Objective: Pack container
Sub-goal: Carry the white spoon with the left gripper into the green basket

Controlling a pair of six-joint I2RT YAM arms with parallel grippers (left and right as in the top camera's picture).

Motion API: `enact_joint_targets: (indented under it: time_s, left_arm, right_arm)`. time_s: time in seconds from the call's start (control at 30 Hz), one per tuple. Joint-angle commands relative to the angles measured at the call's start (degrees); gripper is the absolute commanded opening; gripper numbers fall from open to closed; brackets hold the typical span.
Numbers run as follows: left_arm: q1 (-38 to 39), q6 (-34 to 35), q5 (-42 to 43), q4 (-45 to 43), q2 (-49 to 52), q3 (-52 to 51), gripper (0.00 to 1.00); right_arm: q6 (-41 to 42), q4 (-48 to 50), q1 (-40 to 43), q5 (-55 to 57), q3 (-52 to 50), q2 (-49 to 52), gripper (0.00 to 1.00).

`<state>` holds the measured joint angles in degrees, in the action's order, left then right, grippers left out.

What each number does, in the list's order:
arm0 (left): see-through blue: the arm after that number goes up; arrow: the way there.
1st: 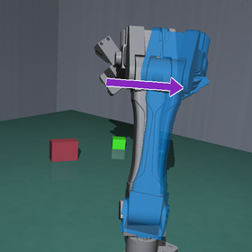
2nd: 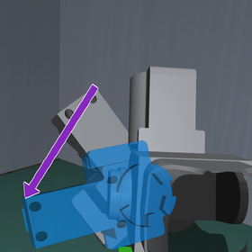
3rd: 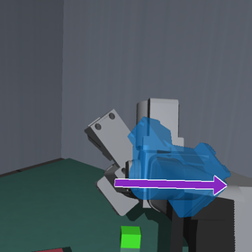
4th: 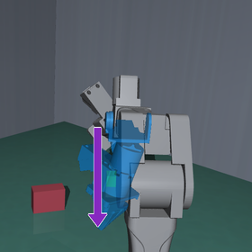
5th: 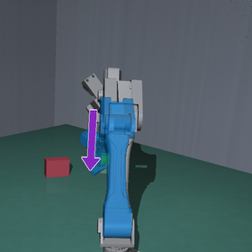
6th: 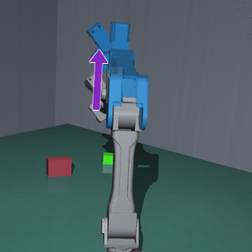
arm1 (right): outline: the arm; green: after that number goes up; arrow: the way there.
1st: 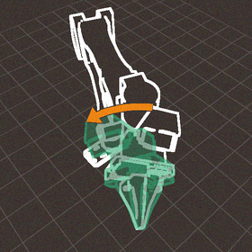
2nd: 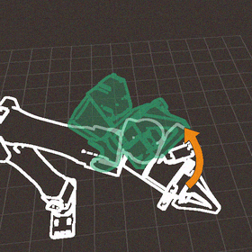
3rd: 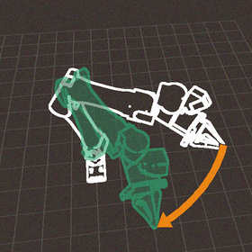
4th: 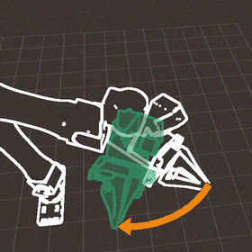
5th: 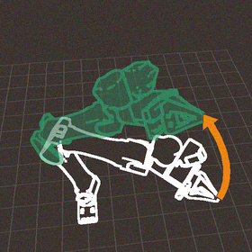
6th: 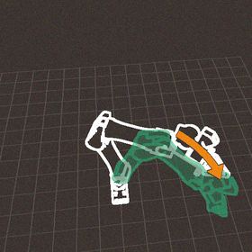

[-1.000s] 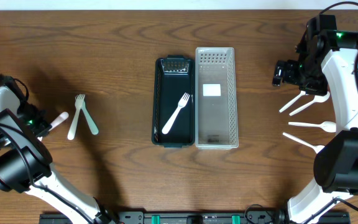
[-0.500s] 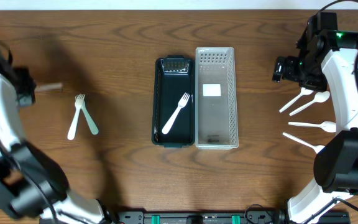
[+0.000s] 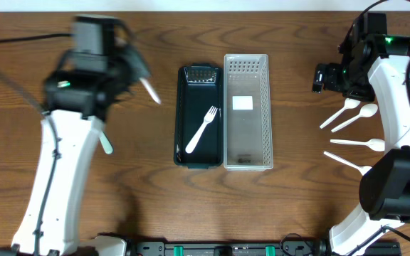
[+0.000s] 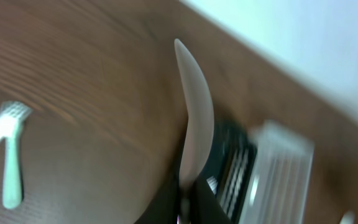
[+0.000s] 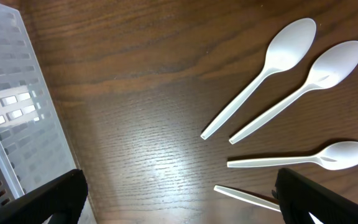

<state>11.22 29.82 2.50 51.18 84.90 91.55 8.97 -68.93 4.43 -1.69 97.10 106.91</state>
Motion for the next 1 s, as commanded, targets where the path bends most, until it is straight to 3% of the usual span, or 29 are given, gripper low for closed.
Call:
enact_joint_targets:
  time_s: [0.0, 0.27, 0.67, 0.7, 0.77, 0.9, 0.97]
  left_arm:
    - [5.55, -12.22, -0.55, 2.34, 4.9, 0.07, 0.06]
    - [13.97, -26.8, -0.59, 4.02, 17.94, 0.04, 0.06]
    - [15.87, -26.62, -0.57, 2.99, 29.03, 0.02, 0.06]
    - [15.85, -26.62, -0.57, 2.99, 29.05, 0.02, 0.12]
    - [15.85, -26.84, -0.57, 2.99, 28.87, 0.02, 0.33]
    - [15.85, -30.49, -0.59, 3.06, 28.26, 0.09, 0.63]
    - [15.85, -32.76, -0.59, 3.45, 27.34, 0.17, 0.62]
  right_arm:
    - [-1.4, 0.17, -0.33, -0.22, 0.59, -1.05, 0.99]
    - [-1.81, 0.13, -0.33, -0.22, 0.59, -1.05, 0.99]
    - [-1.79, -0.63, -0.33, -0.24, 0.59, -1.05, 0.99]
    - [-1.79, -0.72, -0.33, -0.22, 0.59, -1.05, 0.99]
    - [-1.79, -0.74, -0.33, -0.24, 0.59, -1.05, 0.99]
    - [-1.79, -0.74, -0.33, -0.24, 0.59, -1.05, 0.99]
    - [-1.79, -0.72, -0.33, -0.24, 0.59, -1.05, 0.99]
